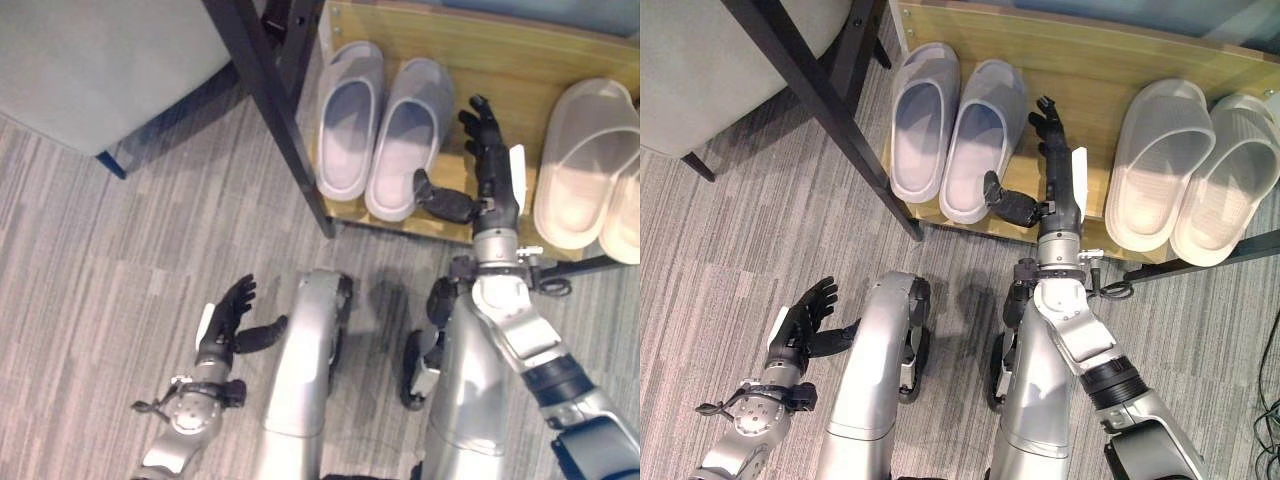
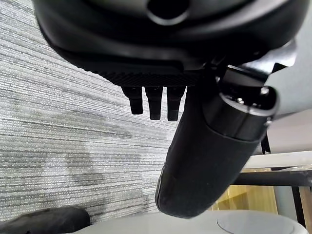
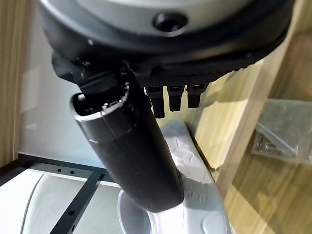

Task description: Arrange the slippers neatly on the shoe rack.

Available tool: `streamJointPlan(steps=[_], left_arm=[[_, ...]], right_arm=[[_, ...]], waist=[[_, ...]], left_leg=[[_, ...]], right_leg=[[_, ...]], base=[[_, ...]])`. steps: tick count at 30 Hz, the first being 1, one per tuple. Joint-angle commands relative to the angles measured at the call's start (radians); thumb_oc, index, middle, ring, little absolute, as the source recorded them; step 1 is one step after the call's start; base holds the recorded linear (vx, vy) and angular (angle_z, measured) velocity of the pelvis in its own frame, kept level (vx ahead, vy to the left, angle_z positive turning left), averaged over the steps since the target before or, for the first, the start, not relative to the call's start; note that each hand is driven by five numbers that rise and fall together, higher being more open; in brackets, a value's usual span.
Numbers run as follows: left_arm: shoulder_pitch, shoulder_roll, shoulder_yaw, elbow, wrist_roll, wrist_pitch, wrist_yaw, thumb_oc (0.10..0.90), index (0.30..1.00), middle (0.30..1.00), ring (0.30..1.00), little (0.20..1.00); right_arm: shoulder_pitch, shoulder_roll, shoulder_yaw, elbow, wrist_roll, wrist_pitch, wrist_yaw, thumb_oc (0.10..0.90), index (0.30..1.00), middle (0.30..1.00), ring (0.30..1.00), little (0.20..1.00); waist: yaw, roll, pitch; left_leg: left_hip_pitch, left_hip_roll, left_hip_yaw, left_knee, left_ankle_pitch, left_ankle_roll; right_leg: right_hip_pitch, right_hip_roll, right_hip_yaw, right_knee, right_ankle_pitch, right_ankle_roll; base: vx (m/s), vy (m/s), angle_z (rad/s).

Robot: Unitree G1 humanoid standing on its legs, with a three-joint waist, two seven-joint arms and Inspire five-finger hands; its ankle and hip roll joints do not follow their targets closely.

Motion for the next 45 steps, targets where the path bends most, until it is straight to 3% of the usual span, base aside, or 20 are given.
streamJointPlan(steps=[1, 10, 17, 22, 26, 33, 36, 41, 45], left_arm=[[0.008, 0.051, 0.001, -0.107, 0.046, -0.079, 0.033, 0.800, 0.900, 0.900, 0.900, 0.900], [0.003, 0.043, 0.006, -0.107, 0.050, -0.084, 0.036, 0.800, 0.900, 0.900, 0.900, 0.900], [0.022, 0.030, 0.021, -0.118, 0.061, -0.087, 0.038, 0.800, 0.900, 0.900, 0.900, 0.900], [0.034, 0.035, 0.027, -0.127, 0.071, -0.090, 0.043, 0.800, 0.900, 0.900, 0.900, 0.900], [0.050, 0.041, 0.038, -0.140, 0.068, -0.085, 0.041, 0.800, 0.900, 0.900, 0.900, 0.900], [0.066, 0.050, 0.053, -0.153, 0.068, -0.077, 0.019, 0.800, 0.900, 0.900, 0.900, 0.900], [0.069, 0.057, 0.063, -0.149, 0.070, -0.079, -0.004, 0.800, 0.900, 0.900, 0.900, 0.900], [0.077, 0.059, 0.072, -0.148, 0.067, -0.082, -0.024, 0.800, 0.900, 0.900, 0.900, 0.900], [0.079, 0.062, 0.071, -0.149, 0.065, -0.089, -0.046, 0.800, 0.900, 0.900, 0.900, 0.900]], right_arm=[[-0.152, -0.027, -0.012, -0.108, -0.012, -0.088, -0.020, 0.800, 0.900, 0.900, 0.900, 0.900], [-0.175, -0.036, -0.039, -0.136, -0.077, -0.086, -0.050, 0.800, 0.900, 0.900, 0.900, 0.900], [-0.087, -0.041, -0.110, -0.336, -0.193, -0.105, -0.070, 0.800, 0.900, 0.900, 0.900, 0.900], [-0.040, -0.040, -0.120, -0.442, -0.191, -0.127, -0.052, 0.800, 0.900, 0.900, 0.900, 0.900], [-0.002, -0.052, -0.095, -0.512, -0.086, -0.163, 0.016, 0.800, 0.900, 0.900, 0.900, 0.900], [0.068, -0.165, -0.102, -0.562, 0.168, -0.225, 0.162, 0.800, 0.900, 0.900, 0.900, 0.900], [0.068, -0.271, -0.107, -0.538, 0.365, -0.258, 0.270, 0.800, 0.900, 0.900, 0.900, 0.900], [0.046, -0.387, -0.106, -0.495, 0.462, -0.262, 0.345, 0.800, 0.900, 0.900, 0.900, 0.900], [0.028, -0.424, -0.092, -0.482, 0.609, -0.278, 0.438, 0.800, 0.900, 0.900, 0.900, 0.900]], waist=[[0.059, -0.020, -0.028], [0.057, -0.020, -0.028], [0.039, -0.029, -0.028], [0.031, -0.031, -0.028], [0.028, -0.033, -0.028], [0.027, -0.039, -0.028], [0.029, -0.046, -0.028], [0.037, -0.051, -0.028], [0.043, -0.050, -0.028]], left_leg=[[-0.011, -0.004, -0.066, -0.021, -0.079, -0.041], [-0.011, -0.006, -0.071, -0.016, -0.078, -0.046], [-0.011, -0.003, -0.064, -0.010, -0.078, -0.043], [-0.011, 0.001, -0.060, -0.002, -0.076, -0.041], [-0.011, 0.004, -0.062, 0.000, -0.075, -0.040], [-0.011, 0.005, -0.063, -0.004, -0.073, -0.044], [-0.011, 0.006, -0.066, -0.007, -0.073, -0.051], [-0.011, 0.007, -0.069, -0.014, -0.072, -0.059], [-0.011, 0.007, -0.072, -0.019, -0.072, -0.064]], right_leg=[[0.002, -0.002, 0.070, 0.052, 0.041, -0.074], [0.004, 0.001, 0.069, 0.052, 0.046, -0.073], [-0.002, 0.005, 0.072, 0.054, 0.045, -0.068], [-0.002, 0.007, 0.069, 0.054, 0.046, -0.064], [-0.002, 0.006, 0.067, 0.053, 0.047, -0.063], [-0.002, -0.002, 0.068, 0.044, 0.048, -0.054], [-0.002, -0.006, 0.070, 0.045, 0.046, -0.051], [-0.002, -0.011, 0.075, 0.046, 0.044, -0.049], [-0.002, -0.009, 0.075, 0.045, 0.046, -0.049]], base=[[0.00, 0.000, 0.00], [0.00, 0.000, 0.00], [0.00, 0.000, 0.00], [0.00, 0.000, 0.00], [-0.01, 0.014, -0.02], [0.00, 0.000, 0.00], [0.00, 0.000, 0.00], [0.00, 0.000, 0.00], [0.00, 0.000, 0.00]])
